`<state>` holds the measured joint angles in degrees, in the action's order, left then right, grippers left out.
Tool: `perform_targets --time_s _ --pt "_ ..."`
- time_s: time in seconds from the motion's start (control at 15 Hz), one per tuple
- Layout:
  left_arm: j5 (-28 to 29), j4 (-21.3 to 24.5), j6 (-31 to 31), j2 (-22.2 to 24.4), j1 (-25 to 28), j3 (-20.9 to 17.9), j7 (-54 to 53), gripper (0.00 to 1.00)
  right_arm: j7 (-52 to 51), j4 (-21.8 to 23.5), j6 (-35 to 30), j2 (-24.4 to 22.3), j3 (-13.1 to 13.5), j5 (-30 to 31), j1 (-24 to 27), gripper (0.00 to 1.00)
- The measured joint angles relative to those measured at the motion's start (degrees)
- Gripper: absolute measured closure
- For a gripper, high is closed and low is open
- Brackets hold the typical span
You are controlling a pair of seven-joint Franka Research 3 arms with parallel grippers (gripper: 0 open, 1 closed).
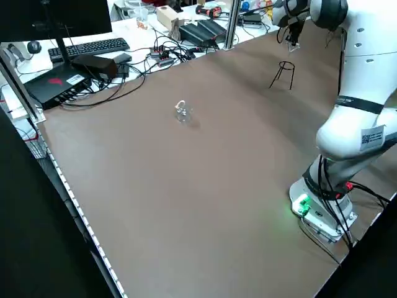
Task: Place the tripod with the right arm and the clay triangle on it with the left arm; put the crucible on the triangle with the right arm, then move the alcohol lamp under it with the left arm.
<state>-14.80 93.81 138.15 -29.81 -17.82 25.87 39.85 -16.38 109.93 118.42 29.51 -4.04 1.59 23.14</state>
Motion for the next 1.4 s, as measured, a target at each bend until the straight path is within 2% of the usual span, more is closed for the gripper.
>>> perform_targets --time_s 0.33,0.67,0.73,0.87,1.0,1.4 --pt "0.00 1.28 -0.07 -0.76 0.00 0.00 -0.01 0.87 -0.07 0.12 0.02 1.30 -0.09 0.27 0.00 0.56" --pt "0.00 2.10 -1.65 -0.78 0.39 -0.07 -0.01 0.87 -0.09 0.17 0.02 1.76 -0.08 2.30 0.02 0.67" --pt "0.00 2.11 -1.99 -0.78 0.52 -0.07 -0.01 0.87 -0.09 0.18 0.04 1.98 -0.07 2.53 0.05 0.71" --pt "0.00 2.11 -2.84 -0.77 0.73 -0.09 -0.01 0.87 -0.09 0.18 0.24 2.53 -0.07 3.00 0.10 0.74" --pt "0.00 2.11 -4.08 -0.77 1.05 -0.11 -0.01 0.87 -0.09 0.10 0.28 2.70 -0.09 3.15 0.11 0.87" --pt "0.00 2.39 -6.33 -0.77 1.57 -0.21 -0.09 0.87 -0.09 -0.54 -0.48 2.19 -0.56 3.22 -0.10 0.93"
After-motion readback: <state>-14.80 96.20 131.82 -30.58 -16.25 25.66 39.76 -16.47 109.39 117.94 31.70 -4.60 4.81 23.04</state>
